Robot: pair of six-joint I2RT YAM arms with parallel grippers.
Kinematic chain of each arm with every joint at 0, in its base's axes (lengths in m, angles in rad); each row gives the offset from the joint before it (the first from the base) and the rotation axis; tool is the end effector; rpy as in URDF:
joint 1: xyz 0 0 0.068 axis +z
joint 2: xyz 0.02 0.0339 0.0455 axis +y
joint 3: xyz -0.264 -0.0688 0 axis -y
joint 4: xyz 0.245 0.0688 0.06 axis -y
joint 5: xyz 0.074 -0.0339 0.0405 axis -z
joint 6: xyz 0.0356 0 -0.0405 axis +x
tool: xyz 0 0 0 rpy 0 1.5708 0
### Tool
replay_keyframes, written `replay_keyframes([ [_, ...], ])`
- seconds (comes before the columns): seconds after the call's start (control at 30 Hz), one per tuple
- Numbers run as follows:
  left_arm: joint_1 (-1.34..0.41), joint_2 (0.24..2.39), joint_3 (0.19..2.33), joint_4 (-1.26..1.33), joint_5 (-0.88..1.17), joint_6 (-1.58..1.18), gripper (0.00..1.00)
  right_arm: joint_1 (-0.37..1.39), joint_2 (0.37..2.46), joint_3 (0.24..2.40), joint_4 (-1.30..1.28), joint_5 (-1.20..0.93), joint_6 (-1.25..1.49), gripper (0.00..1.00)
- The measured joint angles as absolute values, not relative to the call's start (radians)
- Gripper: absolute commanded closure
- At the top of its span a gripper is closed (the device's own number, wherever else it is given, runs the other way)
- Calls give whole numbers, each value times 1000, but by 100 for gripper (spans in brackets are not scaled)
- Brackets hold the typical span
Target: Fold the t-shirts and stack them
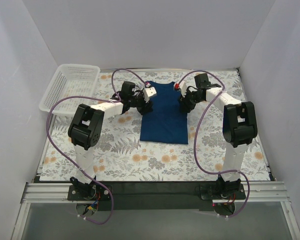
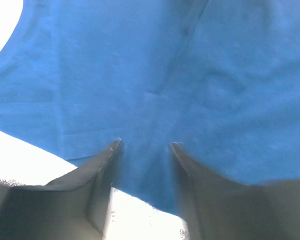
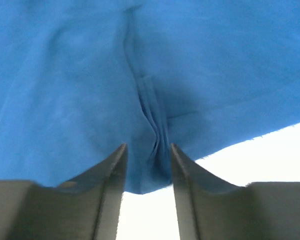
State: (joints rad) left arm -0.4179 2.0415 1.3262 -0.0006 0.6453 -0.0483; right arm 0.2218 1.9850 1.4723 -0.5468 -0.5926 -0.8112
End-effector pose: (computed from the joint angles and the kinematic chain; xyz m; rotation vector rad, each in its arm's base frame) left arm 0.3947 -0.1987 0.1662 0.7580 2.1707 -0.9786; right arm 0.4052 0.1118 0.1970 -1.3742 2.0255 0.5275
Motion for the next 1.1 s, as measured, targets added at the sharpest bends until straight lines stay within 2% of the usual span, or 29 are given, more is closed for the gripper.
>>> replay_keyframes([
  [0.07,-418,2040,1315,57,612,-97,43,222,1979,1454,-472,-542,-739,57],
  [0.33,-418,1949,1230,218,401,-274,43,216,1876,1349,-268,-320,-488,62],
  [0.47,-418,1823,1188,216,356,-403,43,194,1814,1335,-262,-415,-482,75],
  [0.5,-418,1784,1172,213,355,-444,43,187,1801,1329,-268,-460,-495,81],
  [0.63,-414,1637,1073,212,417,-579,46,173,1806,1325,-331,-632,-543,91],
  [0.8,-416,1615,971,202,532,-697,49,176,1946,1355,-398,-699,-553,94],
  [0.97,-428,1656,904,151,553,-752,49,177,2038,1365,-427,-637,-506,94],
  [1.1,-429,1659,897,110,539,-771,49,176,2038,1388,-421,-574,-475,89],
])
